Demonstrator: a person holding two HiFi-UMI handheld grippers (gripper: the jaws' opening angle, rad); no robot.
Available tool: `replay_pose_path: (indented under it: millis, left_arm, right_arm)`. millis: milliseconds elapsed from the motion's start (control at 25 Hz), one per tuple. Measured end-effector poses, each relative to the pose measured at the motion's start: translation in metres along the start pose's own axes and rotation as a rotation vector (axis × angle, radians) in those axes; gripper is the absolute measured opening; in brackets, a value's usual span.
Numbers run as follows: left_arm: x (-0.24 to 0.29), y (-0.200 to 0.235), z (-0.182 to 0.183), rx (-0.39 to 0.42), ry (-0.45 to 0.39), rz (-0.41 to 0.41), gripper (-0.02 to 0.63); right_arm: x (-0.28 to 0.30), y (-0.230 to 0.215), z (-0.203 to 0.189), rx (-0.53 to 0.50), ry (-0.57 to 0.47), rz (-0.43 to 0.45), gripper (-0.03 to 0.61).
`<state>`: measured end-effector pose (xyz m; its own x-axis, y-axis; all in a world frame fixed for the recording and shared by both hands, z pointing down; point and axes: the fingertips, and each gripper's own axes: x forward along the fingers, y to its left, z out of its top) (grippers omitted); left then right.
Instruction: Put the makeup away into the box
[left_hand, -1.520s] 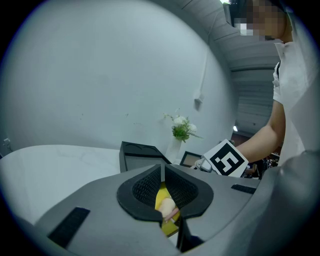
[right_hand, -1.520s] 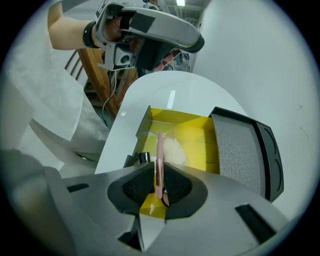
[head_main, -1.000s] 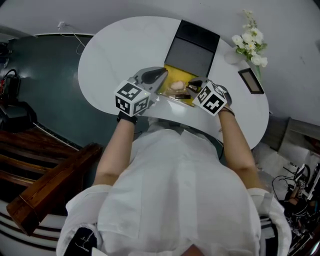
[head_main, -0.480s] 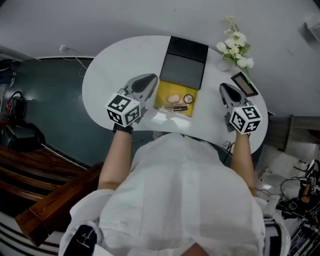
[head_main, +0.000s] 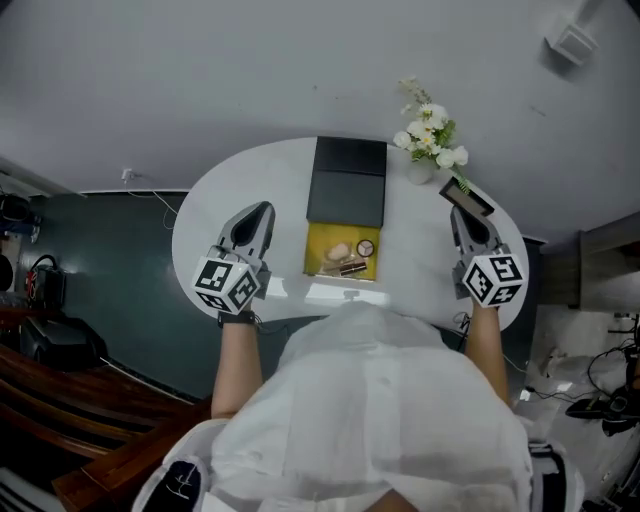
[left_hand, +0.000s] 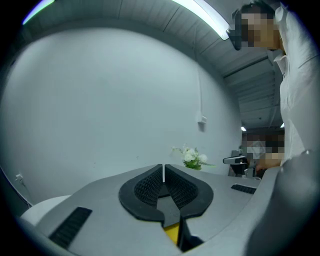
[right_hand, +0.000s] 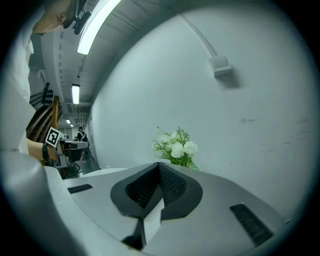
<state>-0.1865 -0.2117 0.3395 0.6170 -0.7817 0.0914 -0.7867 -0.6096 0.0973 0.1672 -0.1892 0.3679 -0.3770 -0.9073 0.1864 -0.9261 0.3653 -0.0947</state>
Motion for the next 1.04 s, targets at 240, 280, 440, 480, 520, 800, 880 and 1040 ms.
replay_pose_path:
  millis: [240,280,440,480,520,800,880,1040]
  left_arm:
    - [-0.011,0.013,0.007,-0.059,-0.037,0.038,0.021]
    - [-0.011,0.013,0.007,-0.060,-0.038,0.038,0.021]
    - [-0.011,0.011,0.015,-0.053,-0.050,0.033,0.021]
    - [-0.011,0.011,0.017,-0.050,-0.054,0.032,0.021]
    - [-0.010,0.011,0.021,-0.046,-0.060,0.032,0.021]
    - [-0.002,0.002,0.035,0.001,-0.066,-0.001,0.021]
    - [-0.001,-0.003,0.035,0.008,-0.061,-0.015,0.021]
    - [-0.004,-0.012,0.035,0.019,-0.046,-0.045,0.021]
  right_arm:
    - [-0.006,-0.010,0.016,0.015,-0.038,-0.031,0.011]
    - [-0.006,-0.010,0.018,0.016,-0.042,-0.031,0.011]
    - [-0.008,-0.011,0.021,0.015,-0.051,-0.033,0.011]
    - [-0.009,-0.012,0.022,0.014,-0.054,-0.036,0.011]
    - [-0.009,-0.012,0.024,0.013,-0.058,-0.038,0.011]
    - [-0.014,-0.018,0.032,0.010,-0.078,-0.051,0.011]
    - [-0.016,-0.018,0.030,0.015,-0.076,-0.056,0.011]
    - [-0.020,-0.012,0.028,0.021,-0.071,-0.056,0.011]
